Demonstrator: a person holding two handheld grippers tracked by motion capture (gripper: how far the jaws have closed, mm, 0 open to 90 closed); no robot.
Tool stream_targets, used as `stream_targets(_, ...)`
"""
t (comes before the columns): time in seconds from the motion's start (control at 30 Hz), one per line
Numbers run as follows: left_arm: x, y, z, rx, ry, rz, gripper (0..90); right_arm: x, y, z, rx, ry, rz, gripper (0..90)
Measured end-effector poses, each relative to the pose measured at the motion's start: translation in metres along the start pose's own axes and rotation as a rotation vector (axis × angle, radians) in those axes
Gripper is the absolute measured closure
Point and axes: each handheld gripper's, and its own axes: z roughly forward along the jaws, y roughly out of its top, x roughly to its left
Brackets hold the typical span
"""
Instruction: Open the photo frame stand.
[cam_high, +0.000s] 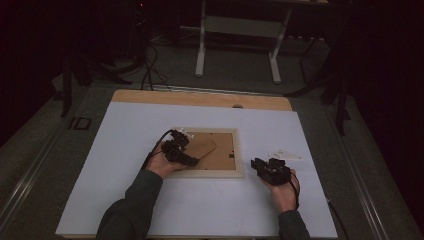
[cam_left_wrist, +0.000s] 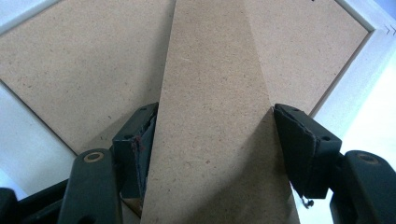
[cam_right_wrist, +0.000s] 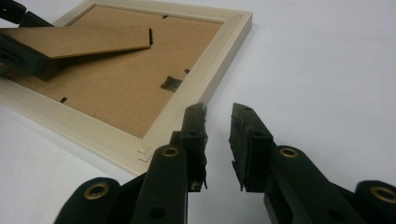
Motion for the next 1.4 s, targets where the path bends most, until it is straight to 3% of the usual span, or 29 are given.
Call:
stream_targets(0.37, -0.009, 0.000, -0.003, -0.026, 0.062, 0.072, 36.9, 0.001, 0.002, -0.001, -0.005, 0.008, 0.003, 74.5)
stream_targets(0.53, -0.010, 0.000, -0.004, -0.031, 0.072, 0.086, 36.9, 0.000, 0.006, -0.004, -0.016, 0.020, 0.016, 74.5)
stream_targets(0.7, -0.014, -0.001, -0.005, -0.047, 0.093, 0.119, 36.9, 0.002, 0.012, -0.002, 0.000, 0.018, -0.018, 74.5)
stream_targets(1.4, -0.017, -0.003, -0.005, -0.067, 0.121, 0.156, 36.8, 0.003, 0.033, 0.006, 0.044, 0.021, -0.058, 72.5)
